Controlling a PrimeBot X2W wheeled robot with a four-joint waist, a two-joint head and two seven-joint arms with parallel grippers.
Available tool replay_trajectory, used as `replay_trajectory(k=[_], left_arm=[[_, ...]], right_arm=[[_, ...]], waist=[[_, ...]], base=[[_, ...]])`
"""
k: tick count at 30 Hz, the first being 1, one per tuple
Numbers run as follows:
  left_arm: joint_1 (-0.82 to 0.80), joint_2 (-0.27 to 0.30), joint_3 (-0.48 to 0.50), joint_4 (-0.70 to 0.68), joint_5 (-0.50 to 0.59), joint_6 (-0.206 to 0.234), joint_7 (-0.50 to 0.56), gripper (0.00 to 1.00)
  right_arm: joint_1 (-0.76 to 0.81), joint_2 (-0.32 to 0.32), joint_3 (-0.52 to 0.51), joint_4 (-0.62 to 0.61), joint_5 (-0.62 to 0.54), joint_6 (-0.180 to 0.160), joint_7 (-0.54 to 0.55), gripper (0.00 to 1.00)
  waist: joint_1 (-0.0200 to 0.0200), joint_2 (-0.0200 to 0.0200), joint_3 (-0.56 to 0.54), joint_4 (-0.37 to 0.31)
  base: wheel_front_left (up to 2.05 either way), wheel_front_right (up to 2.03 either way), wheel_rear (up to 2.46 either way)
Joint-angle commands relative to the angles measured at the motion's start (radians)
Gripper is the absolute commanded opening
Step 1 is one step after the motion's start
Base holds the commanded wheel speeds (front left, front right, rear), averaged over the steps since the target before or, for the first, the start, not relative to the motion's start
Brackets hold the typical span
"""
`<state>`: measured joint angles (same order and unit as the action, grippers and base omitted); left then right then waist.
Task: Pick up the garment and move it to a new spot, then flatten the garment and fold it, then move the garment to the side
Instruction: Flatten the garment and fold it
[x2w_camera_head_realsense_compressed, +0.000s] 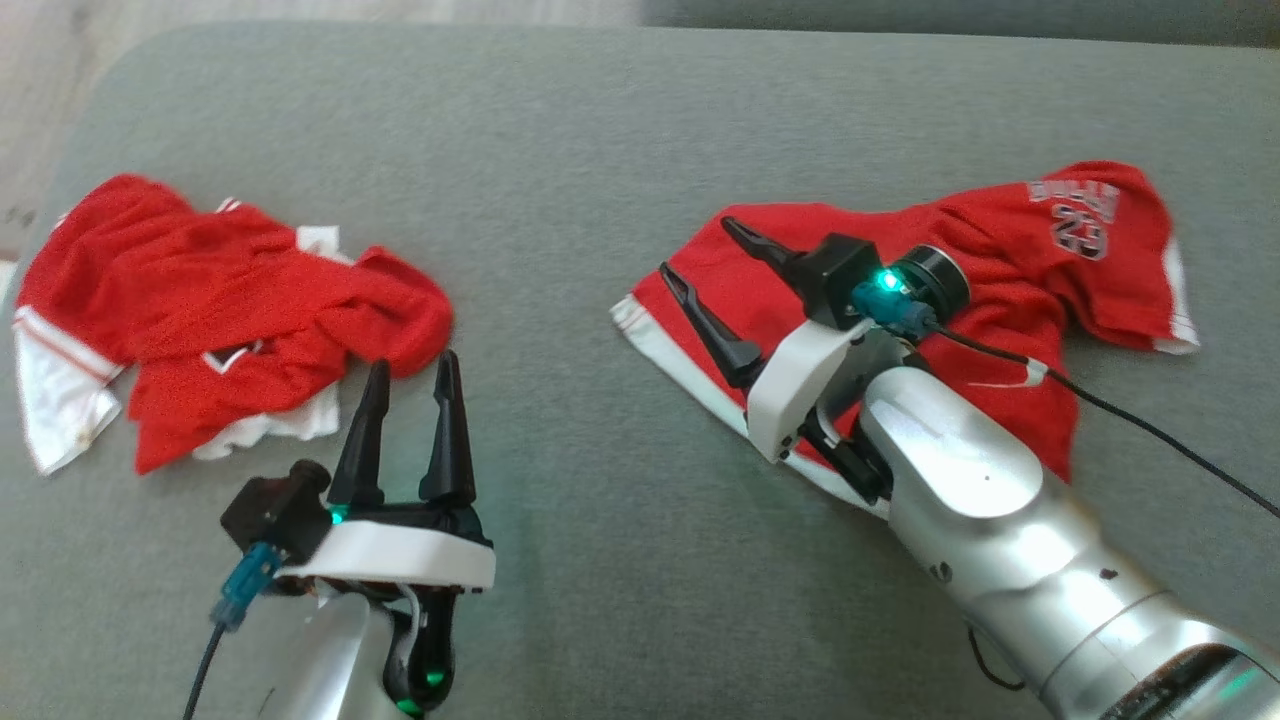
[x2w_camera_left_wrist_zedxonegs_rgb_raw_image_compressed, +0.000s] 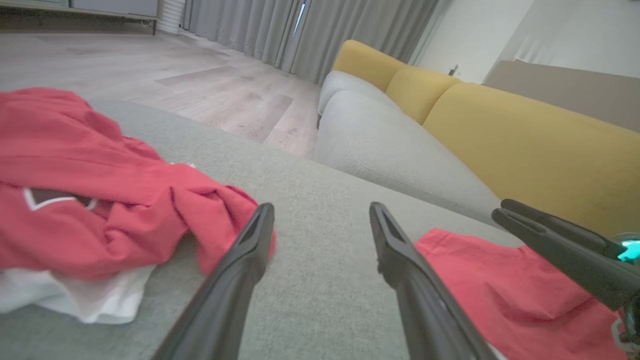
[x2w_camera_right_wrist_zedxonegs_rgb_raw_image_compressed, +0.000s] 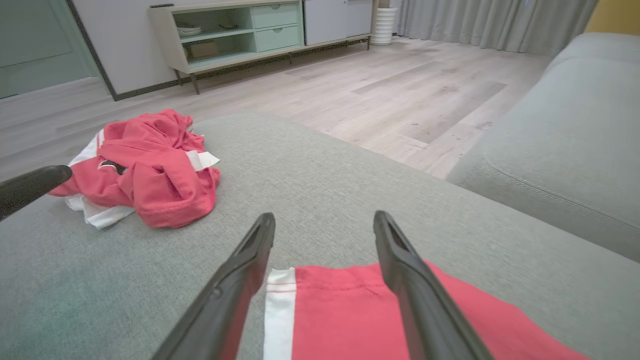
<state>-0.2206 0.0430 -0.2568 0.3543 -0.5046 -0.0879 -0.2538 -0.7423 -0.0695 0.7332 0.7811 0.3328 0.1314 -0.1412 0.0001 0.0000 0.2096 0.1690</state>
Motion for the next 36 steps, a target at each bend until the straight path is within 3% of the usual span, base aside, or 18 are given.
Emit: replay_trajectory(k=[1,8,14,21,26,36], left_arm=[[-0.03,0.007,0.038,-0.028,0.0,0.004,-0.008,1.0],[-0.014,0.007,0.059,-0.035,0.016,0.002,-0.008,1.0],[0.008,0.007,0.066,-0.039,0.019,0.005,-0.008,1.0],[0.038,0.007,0.068,-0.042,0.025,0.006,-0.008,1.0],[0.044,0.007,0.063,-0.043,0.029,0.005,-0.008,1.0],[0.044,0.007,0.055,-0.04,0.036,0.001,-0.008,1.0]], right_arm=[[-0.002,0.019,0.008,-0.025,0.009,-0.001,-0.018,1.0],[0.075,0.019,-0.101,-0.04,-0.012,-0.001,-0.081,1.0],[0.212,0.016,-0.368,-0.077,-0.119,-0.001,-0.111,1.0],[0.449,0.018,-0.639,-0.22,-0.189,-0.001,-0.115,1.0],[0.563,0.019,-0.64,-0.269,-0.12,-0.001,-0.096,1.0],[0.586,0.019,-0.619,-0.288,-0.071,-0.001,-0.062,1.0]], waist=[[-0.0001,0.0,-0.015,-0.031],[-0.0001,0.0,-0.055,-0.11],[-0.0001,0.0,-0.096,-0.151],[-0.0001,0.0,-0.127,-0.174],[-0.0001,0.0,-0.132,-0.178],[-0.0001,0.0,-0.129,-0.167]], base=[[0.0,0.0,0.0],[0.0,0.0,0.0],[0.0,0.0,0.0],[0.0,0.0,0.0],[0.0,0.0,0.0],[0.0,0.0,0.0]])
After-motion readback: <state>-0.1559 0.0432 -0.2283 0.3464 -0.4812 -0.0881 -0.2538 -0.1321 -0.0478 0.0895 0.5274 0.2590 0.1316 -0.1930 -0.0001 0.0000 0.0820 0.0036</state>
